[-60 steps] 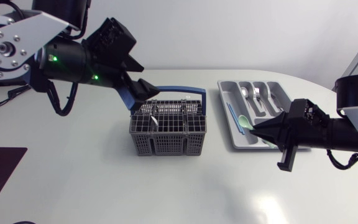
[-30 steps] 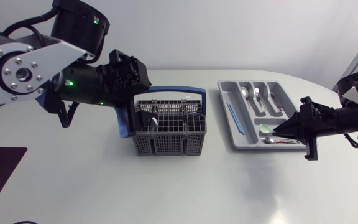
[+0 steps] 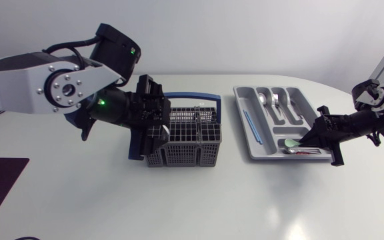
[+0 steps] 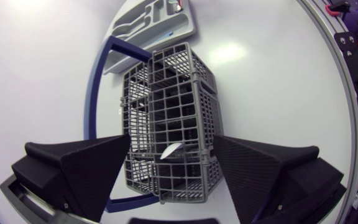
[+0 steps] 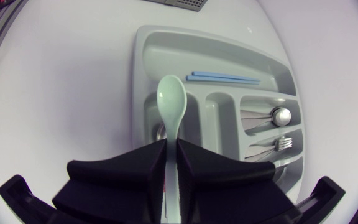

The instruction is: Unload the cutlery basket into the drawer organizer.

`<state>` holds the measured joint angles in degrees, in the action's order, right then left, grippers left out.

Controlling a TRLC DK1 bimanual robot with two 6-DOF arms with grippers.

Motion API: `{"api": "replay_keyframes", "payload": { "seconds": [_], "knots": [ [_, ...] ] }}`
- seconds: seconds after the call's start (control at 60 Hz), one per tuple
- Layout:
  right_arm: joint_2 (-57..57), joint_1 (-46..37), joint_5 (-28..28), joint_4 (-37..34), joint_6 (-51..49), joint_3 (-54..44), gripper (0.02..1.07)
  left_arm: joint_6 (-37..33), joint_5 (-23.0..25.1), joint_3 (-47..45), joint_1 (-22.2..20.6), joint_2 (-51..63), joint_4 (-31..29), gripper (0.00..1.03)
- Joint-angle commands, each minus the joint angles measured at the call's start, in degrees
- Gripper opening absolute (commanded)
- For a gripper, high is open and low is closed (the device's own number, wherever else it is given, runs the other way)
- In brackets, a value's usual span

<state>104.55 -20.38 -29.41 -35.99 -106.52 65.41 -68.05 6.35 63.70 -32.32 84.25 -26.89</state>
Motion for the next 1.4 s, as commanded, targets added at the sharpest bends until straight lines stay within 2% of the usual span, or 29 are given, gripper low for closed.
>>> {"api": "replay_keyframes", "payload": {
  "seconds": [0.0,0.183,0.35,0.417,0.5,0.583,0.783,0.883,0.95,1.0,1.15,1.383],
  "knots": [
    [2.5,-0.4,1.8,0.7,-2.7,1.9,0.14,-3.1,0.1,2.2,-0.5,1.9,-0.9,0.96],
    [3.4,-0.4,3.7,3.5,-2.6,1.9,0.52,-4.7,-0.5,3.6,-1.2,3.4,-2.5,0.96],
    [1.7,-0.8,3.3,4.2,-1.7,1.5,0.66,-7.8,-2.8,3.6,-2.0,4.2,-2.4,0.96],
    [0.6,-1.2,2.6,4.3,-1.6,0.7,0.79,-9.6,-3.8,3.4,-2.1,4.3,-2.2,0.93],
    [-0.8,-1.7,1.2,4.3,-1.6,-0.5,0.83,-11.4,-4.9,3.4,-2.3,4.3,-1.8,0.91],
    [-2.3,-2.2,0.4,4.3,-1.6,-2.0,0.92,-14.0,-5.8,3.5,-2.4,4.3,-1.1,0.88],
    [-8.5,-3.7,-4.1,4.3,-1.7,-6.4,0.95,-19.7,-7.8,2.7,-2.1,4.3,1.6,0.86],
    [-10.2,-4.3,-6.0,4.3,-1.7,-8.2,0.95,-22.9,-7.8,2.0,-2.0,4.3,2.4,0.77],
    [-11.0,-4.7,-7.1,4.3,-1.7,-9.1,0.95,-24.4,-7.9,1.8,-2.0,4.3,2.6,0.76],
    [-11.7,-5.2,-8.1,4.2,-1.7,-9.6,0.95,-25.1,-8.0,1.6,-2.0,4.3,2.6,0.7],
    [-13.5,-6.1,-10.1,3.8,-2.0,-11.3,0.95,-28.0,-8.8,0.5,-1.8,4.3,3.3,0.61],
    [-14.8,-6.4,-11.1,3.7,-2.0,-12.8,0.95,-31.0,-9.6,-1.9,-1.6,4.3,5.9,0.6]
  ]
}}
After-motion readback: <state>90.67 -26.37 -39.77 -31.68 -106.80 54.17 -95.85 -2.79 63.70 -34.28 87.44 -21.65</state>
